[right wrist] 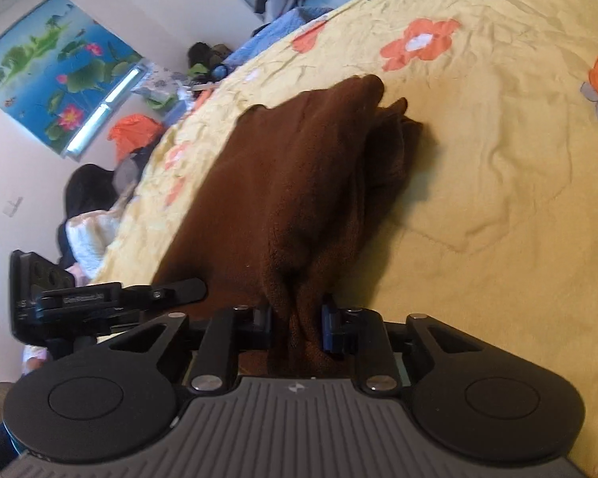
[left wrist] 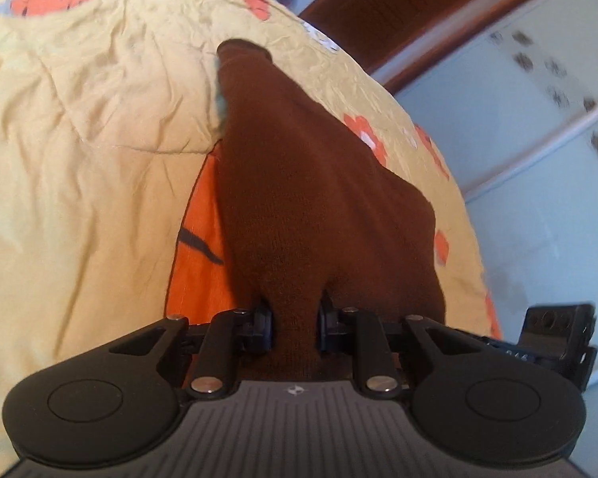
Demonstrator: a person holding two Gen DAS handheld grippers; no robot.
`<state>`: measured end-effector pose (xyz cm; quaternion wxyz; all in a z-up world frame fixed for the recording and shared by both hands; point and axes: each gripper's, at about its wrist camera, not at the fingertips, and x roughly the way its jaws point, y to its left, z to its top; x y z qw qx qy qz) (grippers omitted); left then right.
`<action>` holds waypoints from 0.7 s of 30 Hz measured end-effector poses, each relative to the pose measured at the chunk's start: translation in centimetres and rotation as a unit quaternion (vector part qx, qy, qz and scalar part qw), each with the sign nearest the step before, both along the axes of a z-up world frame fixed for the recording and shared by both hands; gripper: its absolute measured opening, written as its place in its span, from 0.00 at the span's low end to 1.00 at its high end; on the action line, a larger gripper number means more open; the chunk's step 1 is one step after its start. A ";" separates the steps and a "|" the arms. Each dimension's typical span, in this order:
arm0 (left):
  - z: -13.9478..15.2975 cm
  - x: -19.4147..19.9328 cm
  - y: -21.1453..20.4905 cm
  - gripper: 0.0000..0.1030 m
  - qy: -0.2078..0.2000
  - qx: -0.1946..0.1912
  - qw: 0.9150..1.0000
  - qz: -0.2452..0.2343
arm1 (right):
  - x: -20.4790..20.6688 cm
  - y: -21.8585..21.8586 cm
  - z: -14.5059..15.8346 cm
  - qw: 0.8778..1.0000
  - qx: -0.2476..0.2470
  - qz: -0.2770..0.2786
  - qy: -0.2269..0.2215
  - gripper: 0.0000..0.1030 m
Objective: Fold small clothes
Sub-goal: 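Release the folded sweater with both grippers and pull back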
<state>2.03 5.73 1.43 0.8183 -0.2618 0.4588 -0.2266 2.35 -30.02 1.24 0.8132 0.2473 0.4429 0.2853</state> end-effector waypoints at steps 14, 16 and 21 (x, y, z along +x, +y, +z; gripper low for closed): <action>3.9 -6.1 -3.5 0.75 -0.159 0.183 0.970 0.002 | 1.8 -4.1 3.6 0.992 0.058 -0.110 -0.025 0.62; 3.6 -5.6 -4.3 0.75 -0.144 0.196 0.970 0.004 | 4.5 -2.7 2.8 0.993 0.025 -0.113 -0.004 0.62; 3.4 -6.2 -4.2 0.75 -0.136 0.194 0.971 0.001 | 7.6 0.3 2.8 0.998 -0.007 -0.060 -0.027 0.19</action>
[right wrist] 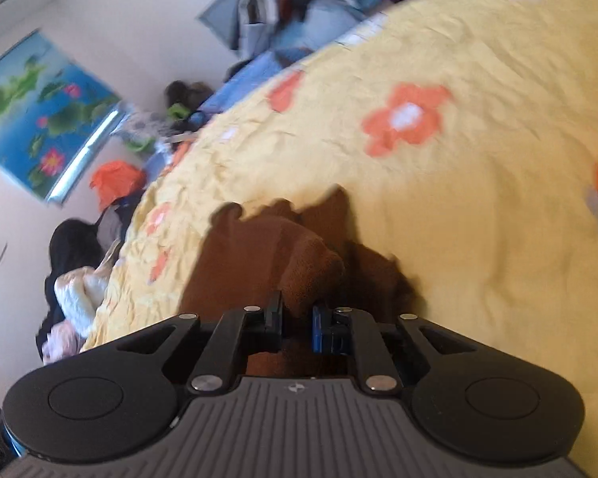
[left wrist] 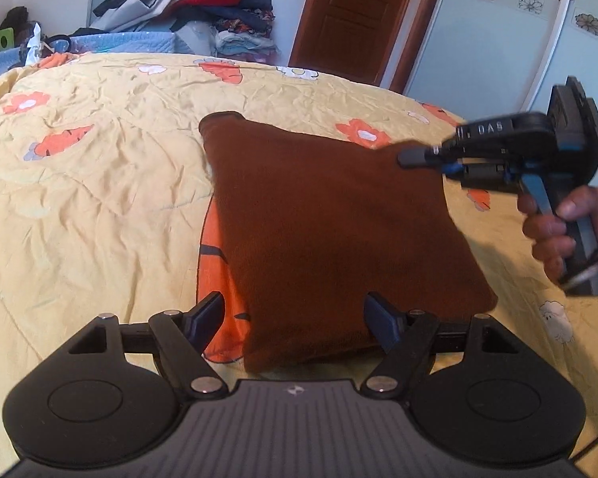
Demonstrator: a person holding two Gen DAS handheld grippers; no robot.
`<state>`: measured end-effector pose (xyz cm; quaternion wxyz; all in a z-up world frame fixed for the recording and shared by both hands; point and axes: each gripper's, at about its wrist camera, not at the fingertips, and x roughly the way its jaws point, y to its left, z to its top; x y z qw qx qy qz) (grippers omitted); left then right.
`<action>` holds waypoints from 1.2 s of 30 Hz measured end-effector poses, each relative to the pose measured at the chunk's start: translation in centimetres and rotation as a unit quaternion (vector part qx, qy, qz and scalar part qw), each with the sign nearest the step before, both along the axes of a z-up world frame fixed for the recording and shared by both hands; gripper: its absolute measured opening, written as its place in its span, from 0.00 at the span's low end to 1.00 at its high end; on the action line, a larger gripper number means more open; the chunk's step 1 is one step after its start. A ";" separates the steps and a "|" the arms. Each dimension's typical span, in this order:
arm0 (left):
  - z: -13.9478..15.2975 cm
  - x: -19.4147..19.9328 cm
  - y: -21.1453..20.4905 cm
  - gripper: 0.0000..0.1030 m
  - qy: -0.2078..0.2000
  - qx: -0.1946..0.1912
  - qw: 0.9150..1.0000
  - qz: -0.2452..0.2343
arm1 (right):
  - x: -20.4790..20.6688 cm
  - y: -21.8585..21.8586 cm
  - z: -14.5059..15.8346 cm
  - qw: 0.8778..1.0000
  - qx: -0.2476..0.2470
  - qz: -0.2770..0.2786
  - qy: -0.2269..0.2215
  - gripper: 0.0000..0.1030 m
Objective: Fold small clothes
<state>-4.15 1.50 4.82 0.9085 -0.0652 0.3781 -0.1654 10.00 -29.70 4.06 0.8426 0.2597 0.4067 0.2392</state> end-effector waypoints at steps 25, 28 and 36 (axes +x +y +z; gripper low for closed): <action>-1.5 -2.4 -2.5 0.48 -0.098 0.127 0.986 -0.037 | -9.6 4.0 3.1 0.994 -0.044 0.072 -0.067 0.74; -1.6 -1.1 0.1 0.12 -0.058 0.076 0.995 0.017 | -9.5 4.6 1.6 0.992 -0.062 0.104 -0.036 0.75; -0.5 -2.5 0.5 0.16 -0.016 0.040 0.999 -0.024 | -10.0 4.6 1.8 0.984 -0.110 0.135 -0.042 0.69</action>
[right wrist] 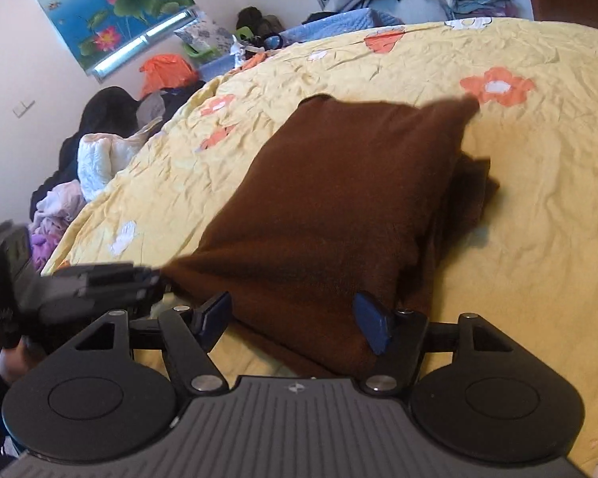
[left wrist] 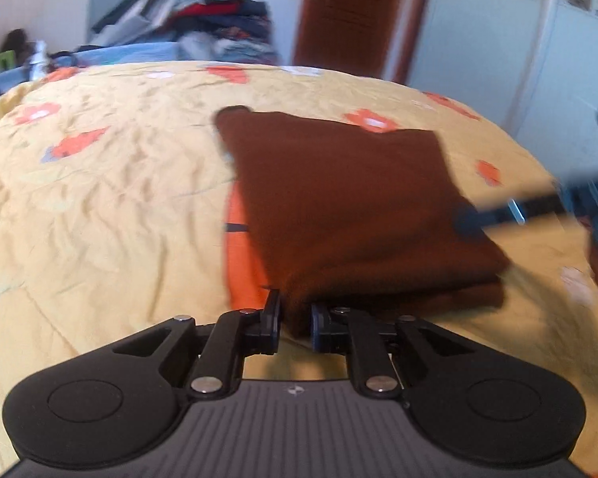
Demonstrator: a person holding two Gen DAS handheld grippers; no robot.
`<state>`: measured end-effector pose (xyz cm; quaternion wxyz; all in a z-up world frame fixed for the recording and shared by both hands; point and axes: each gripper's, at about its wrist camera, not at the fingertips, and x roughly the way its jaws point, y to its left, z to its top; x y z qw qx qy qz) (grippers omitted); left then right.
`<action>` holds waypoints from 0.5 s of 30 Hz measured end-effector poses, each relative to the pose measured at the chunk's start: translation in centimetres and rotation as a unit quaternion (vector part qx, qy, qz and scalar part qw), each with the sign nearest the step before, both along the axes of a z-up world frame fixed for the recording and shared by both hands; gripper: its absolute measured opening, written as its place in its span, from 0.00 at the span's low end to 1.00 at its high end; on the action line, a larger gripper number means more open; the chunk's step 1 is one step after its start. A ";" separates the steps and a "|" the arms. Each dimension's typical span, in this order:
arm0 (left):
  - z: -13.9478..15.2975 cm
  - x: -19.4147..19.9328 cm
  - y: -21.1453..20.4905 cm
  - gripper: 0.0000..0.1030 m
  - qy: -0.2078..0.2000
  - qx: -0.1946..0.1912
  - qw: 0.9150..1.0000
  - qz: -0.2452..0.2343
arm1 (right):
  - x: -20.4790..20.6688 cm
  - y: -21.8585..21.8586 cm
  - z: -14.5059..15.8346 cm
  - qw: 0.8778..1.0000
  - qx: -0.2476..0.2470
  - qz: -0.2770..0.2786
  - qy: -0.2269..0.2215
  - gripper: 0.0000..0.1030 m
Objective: Fold small clothes
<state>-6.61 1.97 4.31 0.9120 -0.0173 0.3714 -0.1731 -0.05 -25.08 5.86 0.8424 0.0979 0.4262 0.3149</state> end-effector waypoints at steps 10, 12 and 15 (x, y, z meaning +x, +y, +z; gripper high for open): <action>3.9 2.2 -4.2 0.76 -0.076 -0.048 0.993 -0.071 | 10.8 0.4 2.8 0.997 0.009 -0.070 -0.039 0.97; 1.4 4.4 -5.2 0.76 -0.031 -0.046 0.995 -0.079 | 12.6 0.8 -0.5 0.996 -0.034 -0.082 0.009 0.97; -2.0 5.4 -5.2 0.77 -0.010 -0.051 0.996 -0.070 | 10.8 0.8 -4.4 0.994 -0.076 -0.059 -0.059 0.99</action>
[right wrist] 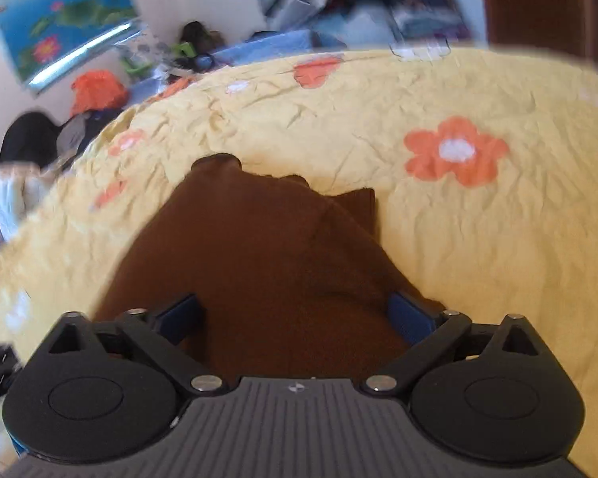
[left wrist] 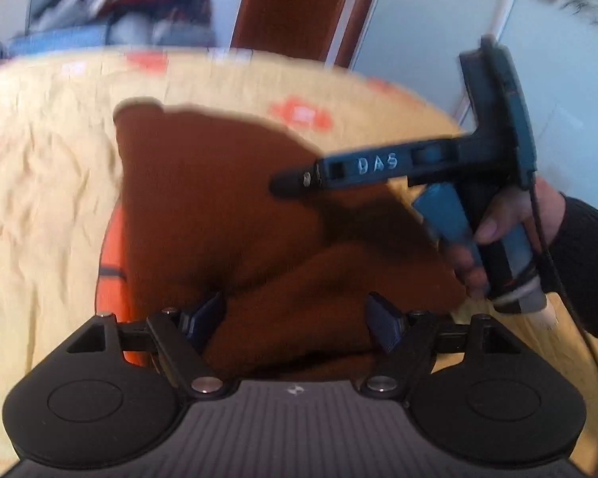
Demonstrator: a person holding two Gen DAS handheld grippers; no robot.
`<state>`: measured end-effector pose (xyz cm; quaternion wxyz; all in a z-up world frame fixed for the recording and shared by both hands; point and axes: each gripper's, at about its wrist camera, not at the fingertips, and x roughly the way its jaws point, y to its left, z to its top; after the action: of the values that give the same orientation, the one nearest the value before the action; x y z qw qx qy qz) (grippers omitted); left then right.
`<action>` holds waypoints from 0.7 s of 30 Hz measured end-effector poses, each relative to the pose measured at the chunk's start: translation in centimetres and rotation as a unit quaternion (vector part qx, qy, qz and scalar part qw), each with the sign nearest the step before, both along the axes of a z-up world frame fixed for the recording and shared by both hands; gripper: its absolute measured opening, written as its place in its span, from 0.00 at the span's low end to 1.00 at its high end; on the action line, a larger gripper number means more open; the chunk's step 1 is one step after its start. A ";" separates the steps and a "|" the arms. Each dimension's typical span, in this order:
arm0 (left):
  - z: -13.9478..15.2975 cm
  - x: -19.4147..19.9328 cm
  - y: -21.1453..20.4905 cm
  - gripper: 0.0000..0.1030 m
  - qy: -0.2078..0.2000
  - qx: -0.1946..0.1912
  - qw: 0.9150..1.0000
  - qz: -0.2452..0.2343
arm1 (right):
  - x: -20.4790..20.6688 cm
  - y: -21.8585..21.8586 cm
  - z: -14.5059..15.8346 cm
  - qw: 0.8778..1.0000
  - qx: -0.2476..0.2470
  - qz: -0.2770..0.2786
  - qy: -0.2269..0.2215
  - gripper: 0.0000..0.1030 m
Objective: Fold small clothes
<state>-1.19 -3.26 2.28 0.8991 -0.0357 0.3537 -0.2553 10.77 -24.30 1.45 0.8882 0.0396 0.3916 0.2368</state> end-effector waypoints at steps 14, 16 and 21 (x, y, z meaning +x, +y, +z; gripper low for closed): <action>-0.9 -0.2 -2.5 0.90 -0.036 0.046 0.998 -0.006 | 3.0 7.9 5.3 0.997 0.031 0.058 0.031 0.99; -0.9 -0.1 -2.1 0.90 -0.031 0.041 0.999 -0.006 | 4.4 9.7 2.2 0.994 -0.012 0.066 0.083 1.00; -1.1 0.0 -1.6 0.90 -0.031 0.037 0.999 -0.007 | 2.7 10.1 0.9 0.995 -0.046 0.088 0.026 1.00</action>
<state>-1.15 -4.83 1.15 0.9085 0.0079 0.3356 -0.2490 13.49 -14.19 2.35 0.8545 -0.0293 0.4269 0.2945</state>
